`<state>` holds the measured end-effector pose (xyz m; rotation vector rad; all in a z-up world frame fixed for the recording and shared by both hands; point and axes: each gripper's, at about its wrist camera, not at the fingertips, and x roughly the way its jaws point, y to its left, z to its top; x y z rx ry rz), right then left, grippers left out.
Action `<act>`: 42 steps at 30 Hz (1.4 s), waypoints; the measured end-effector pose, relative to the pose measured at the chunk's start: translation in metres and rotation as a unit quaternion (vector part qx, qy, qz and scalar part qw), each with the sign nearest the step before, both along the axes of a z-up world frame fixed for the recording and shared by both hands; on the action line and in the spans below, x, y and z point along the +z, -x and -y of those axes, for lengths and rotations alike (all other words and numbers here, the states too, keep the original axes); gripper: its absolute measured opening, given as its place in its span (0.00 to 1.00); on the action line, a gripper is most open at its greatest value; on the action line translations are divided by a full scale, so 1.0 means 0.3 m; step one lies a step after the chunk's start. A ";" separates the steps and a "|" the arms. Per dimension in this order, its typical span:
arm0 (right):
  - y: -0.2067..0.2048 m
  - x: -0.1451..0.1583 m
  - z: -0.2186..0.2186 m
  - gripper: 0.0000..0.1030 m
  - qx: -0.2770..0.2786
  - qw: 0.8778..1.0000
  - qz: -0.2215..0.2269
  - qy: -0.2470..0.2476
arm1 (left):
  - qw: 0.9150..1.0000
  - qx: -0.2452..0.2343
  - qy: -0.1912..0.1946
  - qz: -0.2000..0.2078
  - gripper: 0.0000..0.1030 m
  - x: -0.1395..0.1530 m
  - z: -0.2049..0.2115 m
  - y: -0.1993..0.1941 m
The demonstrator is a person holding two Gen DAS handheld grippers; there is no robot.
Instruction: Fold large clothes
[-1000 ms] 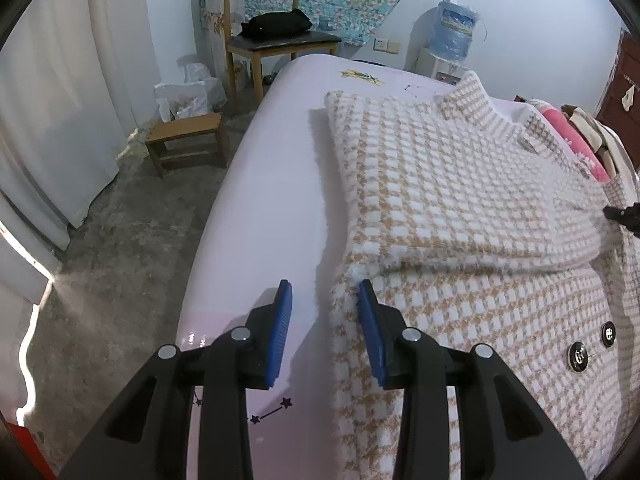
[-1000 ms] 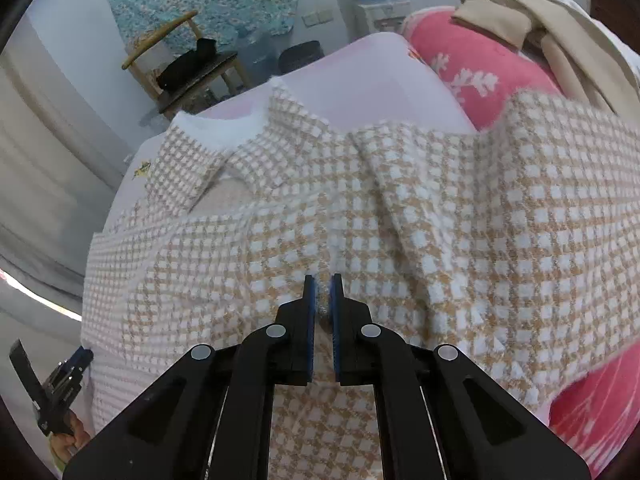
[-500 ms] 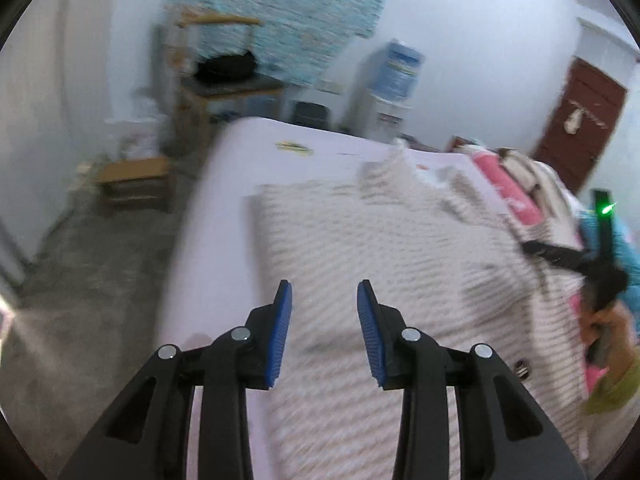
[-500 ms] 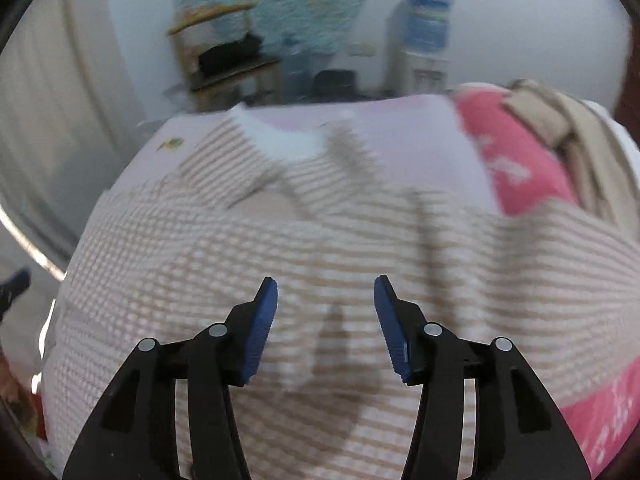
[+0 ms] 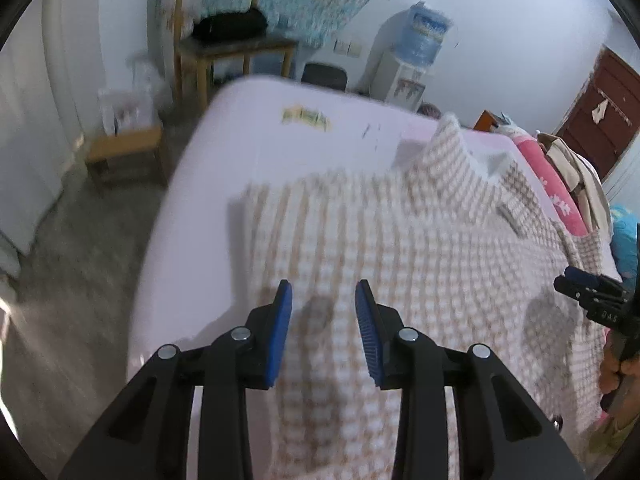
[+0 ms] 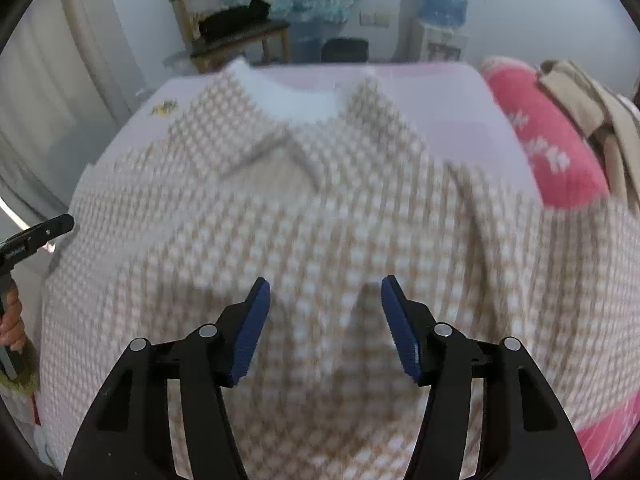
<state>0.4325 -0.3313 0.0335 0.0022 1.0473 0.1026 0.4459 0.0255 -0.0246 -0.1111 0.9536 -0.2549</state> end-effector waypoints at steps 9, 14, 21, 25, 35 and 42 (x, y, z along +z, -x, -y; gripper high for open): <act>-0.035 -0.048 -0.027 0.66 -0.017 0.999 -0.010 0.032 | 0.998 0.038 -0.042 -0.024 0.38 -0.048 0.015 -0.078; 0.099 0.066 -0.080 0.67 0.026 0.999 0.028 0.014 | 0.999 -0.004 -0.046 0.029 0.41 0.054 0.075 0.050; 0.206 -0.050 -0.162 0.73 0.062 0.997 -0.007 0.052 | 0.995 -0.056 -0.079 0.016 0.52 -0.008 0.196 0.208; 0.236 0.011 -0.167 0.73 0.049 0.998 0.002 0.046 | 0.993 -0.052 -0.107 0.010 0.52 -0.065 0.225 0.250; 0.259 -0.027 -0.192 0.75 0.049 0.997 -0.009 0.064 | 0.990 -0.049 -0.129 0.007 0.60 -0.102 0.248 0.250; 0.328 0.088 -0.112 0.77 0.024 0.998 0.013 0.052 | 0.991 -0.043 -0.124 -0.001 0.61 -0.106 0.247 0.251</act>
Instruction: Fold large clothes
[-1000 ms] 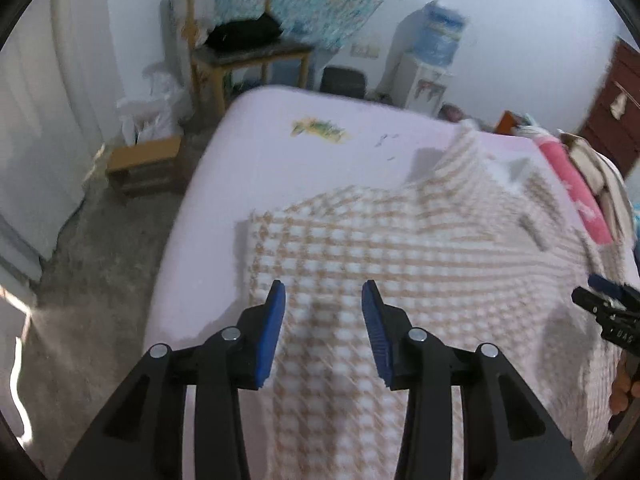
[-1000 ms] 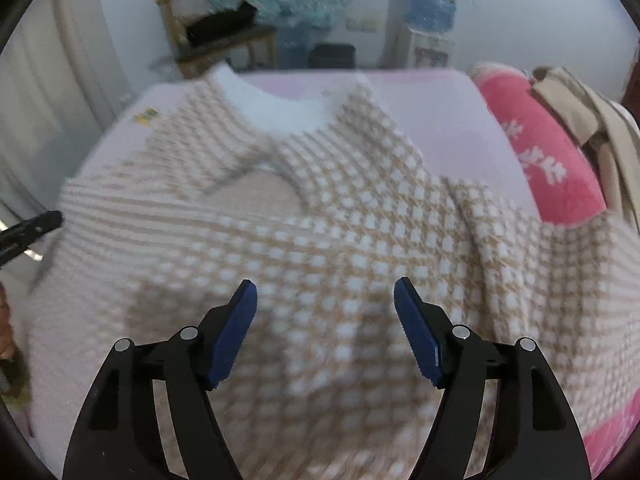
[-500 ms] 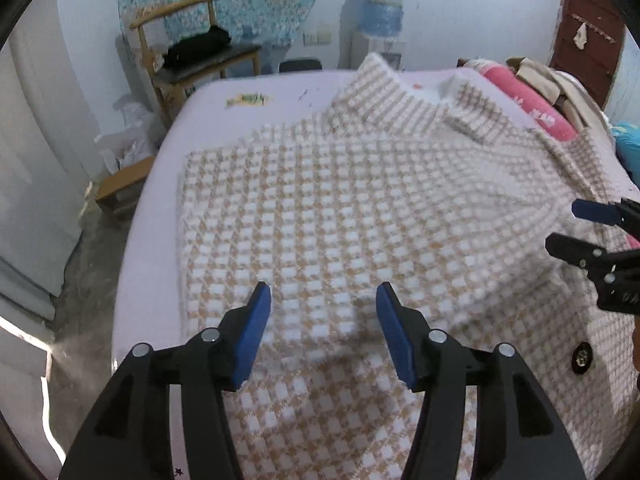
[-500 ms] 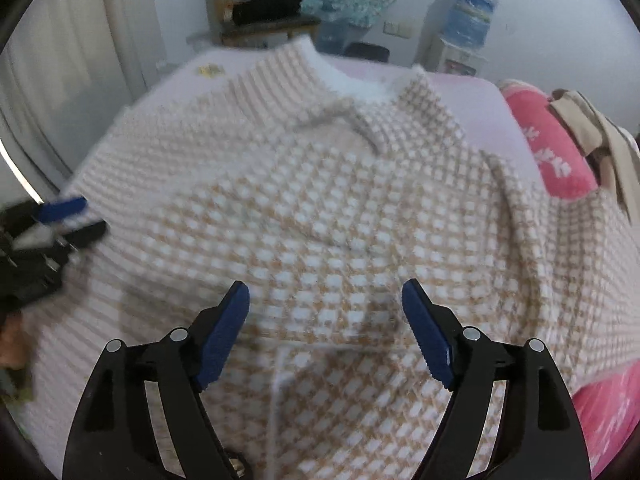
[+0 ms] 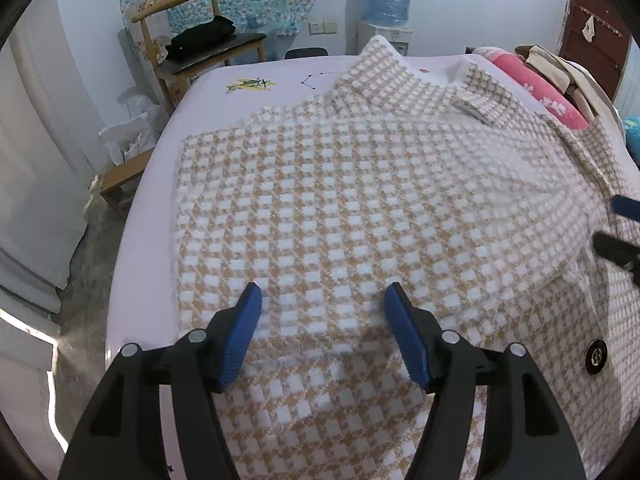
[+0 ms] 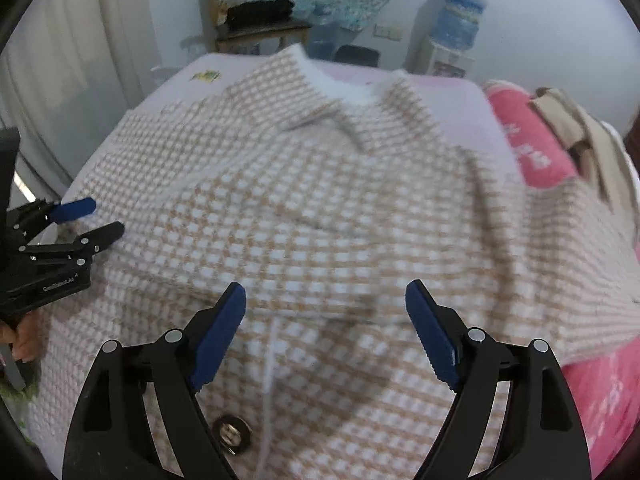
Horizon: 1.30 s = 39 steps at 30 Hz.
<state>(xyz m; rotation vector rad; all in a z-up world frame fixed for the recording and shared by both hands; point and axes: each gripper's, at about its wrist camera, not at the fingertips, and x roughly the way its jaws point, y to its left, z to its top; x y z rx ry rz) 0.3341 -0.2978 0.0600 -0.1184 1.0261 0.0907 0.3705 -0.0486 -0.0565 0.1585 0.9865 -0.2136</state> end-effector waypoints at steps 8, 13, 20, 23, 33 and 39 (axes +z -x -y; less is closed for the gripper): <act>0.048 0.100 0.284 0.81 -0.089 0.995 0.018 -0.027 | 1.000 0.009 0.006 -0.005 0.62 0.001 -0.006 -0.005; 0.088 0.140 0.540 0.81 -0.174 0.983 0.023 -0.058 | 1.000 0.009 0.008 -0.007 0.63 0.000 -0.009 -0.007; 0.165 0.183 0.990 0.81 -0.313 0.945 0.029 -0.094 | 1.000 0.010 0.008 -0.008 0.64 0.001 -0.009 -0.010; 0.196 0.188 1.181 0.81 -0.366 0.924 0.024 -0.109 | 1.000 0.012 0.007 -0.012 0.64 0.001 -0.010 -0.010; 0.199 0.078 1.548 0.75 -0.471 0.854 0.011 -0.220 | 1.000 0.013 0.007 -0.016 0.65 0.001 -0.009 -0.014; 0.154 -0.009 1.613 0.67 -0.507 0.828 0.006 -0.241 | 1.000 0.014 0.006 -0.018 0.66 -0.001 -0.008 -0.010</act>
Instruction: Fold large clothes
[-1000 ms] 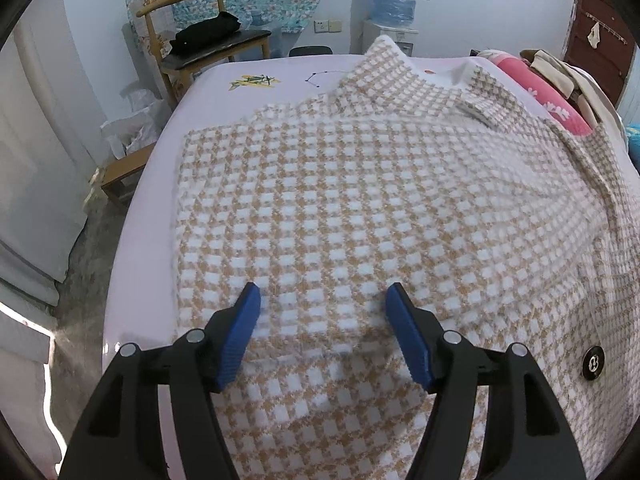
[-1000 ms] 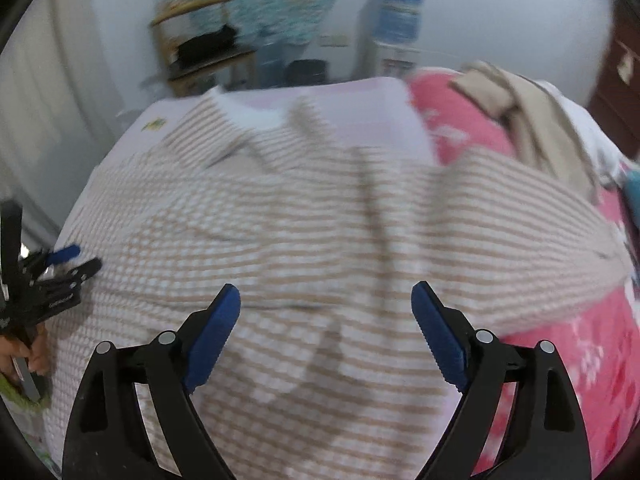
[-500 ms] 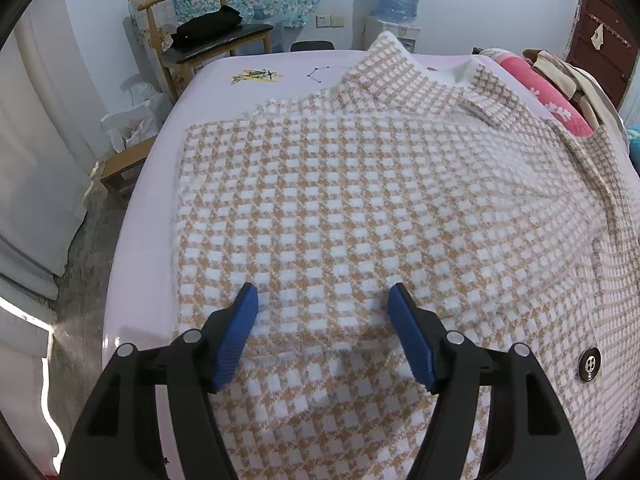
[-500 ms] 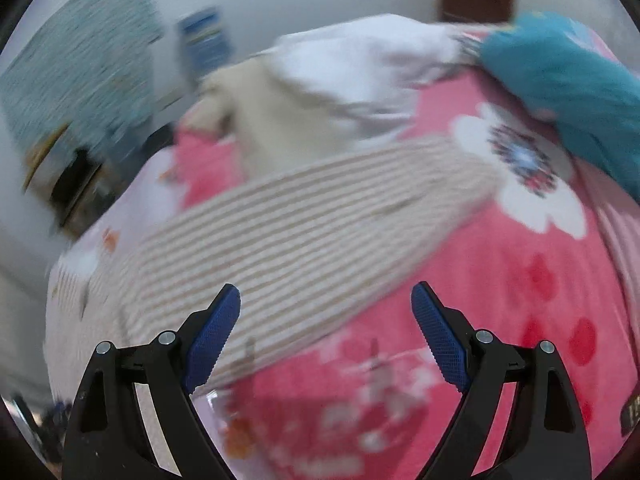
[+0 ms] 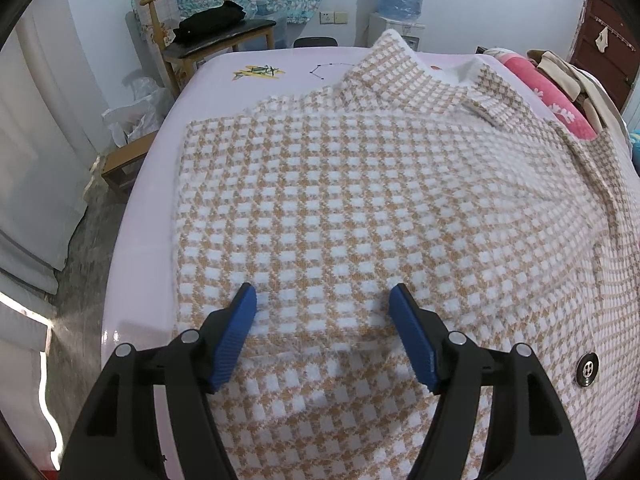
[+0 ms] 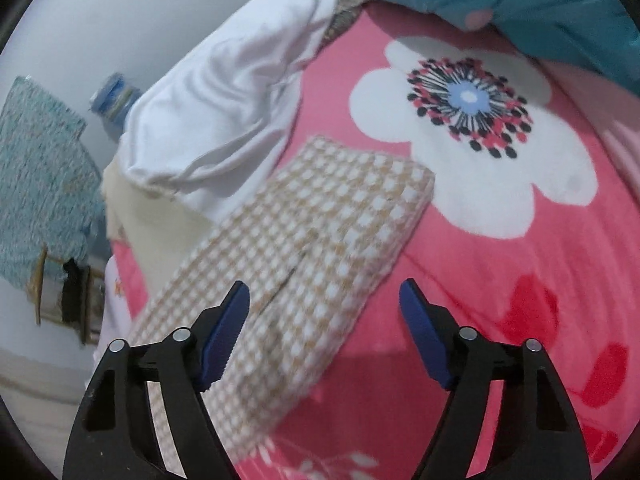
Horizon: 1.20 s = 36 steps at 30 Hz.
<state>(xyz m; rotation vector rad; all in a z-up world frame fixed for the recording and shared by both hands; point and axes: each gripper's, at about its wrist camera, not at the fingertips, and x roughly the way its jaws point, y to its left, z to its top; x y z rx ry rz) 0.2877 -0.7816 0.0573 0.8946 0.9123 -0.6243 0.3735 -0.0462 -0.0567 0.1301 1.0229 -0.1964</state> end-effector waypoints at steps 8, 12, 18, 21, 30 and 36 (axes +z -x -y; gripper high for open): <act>-0.023 -0.075 0.067 0.55 -0.035 0.999 0.009 -0.003 | 1.000 0.002 -0.003 -0.007 0.66 0.002 0.006 -0.007; -0.040 -0.077 0.058 0.46 -0.021 0.999 -0.003 0.026 | 1.000 0.002 -0.003 -0.007 0.67 0.001 0.007 -0.010; -0.048 -0.042 0.025 0.27 -0.004 0.998 -0.014 0.061 | 1.000 0.000 -0.002 -0.007 0.67 0.000 0.007 -0.011; -0.039 -0.008 0.007 0.20 0.002 0.997 -0.017 0.080 | 1.000 0.000 -0.002 -0.007 0.67 0.001 0.007 -0.010; 0.004 0.203 -0.089 0.16 0.021 0.988 0.017 0.149 | 1.000 0.001 0.001 -0.006 0.67 0.003 0.007 -0.009; -0.011 0.425 -0.256 0.15 0.069 0.969 0.046 0.231 | 1.000 -0.004 0.014 0.005 0.67 0.014 -0.006 -0.005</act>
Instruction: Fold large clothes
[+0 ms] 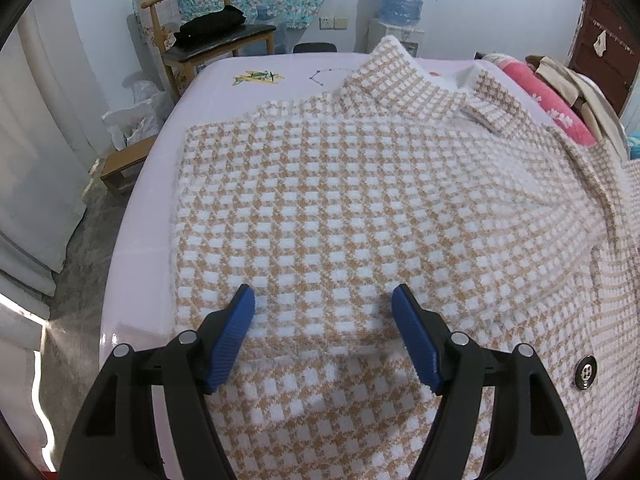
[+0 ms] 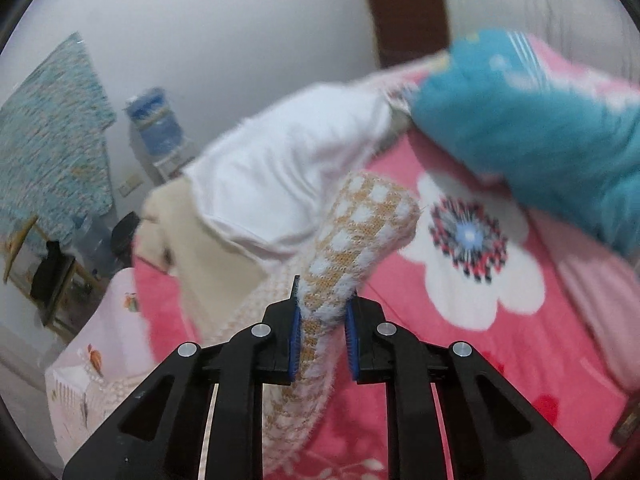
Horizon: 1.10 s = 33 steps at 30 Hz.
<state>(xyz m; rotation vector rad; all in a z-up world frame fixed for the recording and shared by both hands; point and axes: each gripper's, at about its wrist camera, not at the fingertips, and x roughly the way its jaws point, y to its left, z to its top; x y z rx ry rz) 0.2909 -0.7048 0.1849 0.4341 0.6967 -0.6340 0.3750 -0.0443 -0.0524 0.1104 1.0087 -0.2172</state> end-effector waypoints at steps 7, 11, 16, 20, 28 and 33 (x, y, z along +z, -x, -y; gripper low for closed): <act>-0.059 0.279 -0.367 0.15 0.101 0.987 0.030 0.122 | 0.999 -0.001 0.035 0.013 0.51 0.044 -0.049 0.027; -0.084 0.402 -0.659 0.15 0.181 0.967 0.064 0.170 | 0.998 -0.004 0.061 0.011 0.33 0.071 -0.090 0.061; -0.099 0.444 -1.091 0.15 0.311 0.925 0.105 0.189 | 0.994 -0.004 0.104 0.019 0.25 0.128 -0.181 0.131; -0.111 0.321 -1.439 0.22 0.437 0.880 0.096 0.160 | 0.992 0.007 0.127 0.022 0.25 0.158 -0.269 0.187; -0.132 -0.124 -1.675 0.70 0.581 0.813 -0.029 0.029 | 0.984 0.023 0.177 0.006 0.25 0.154 -0.415 0.247; -0.180 -0.241 -1.361 0.70 0.507 0.859 -0.069 -0.030 | 0.977 -0.004 0.212 0.015 0.26 0.174 -0.416 0.198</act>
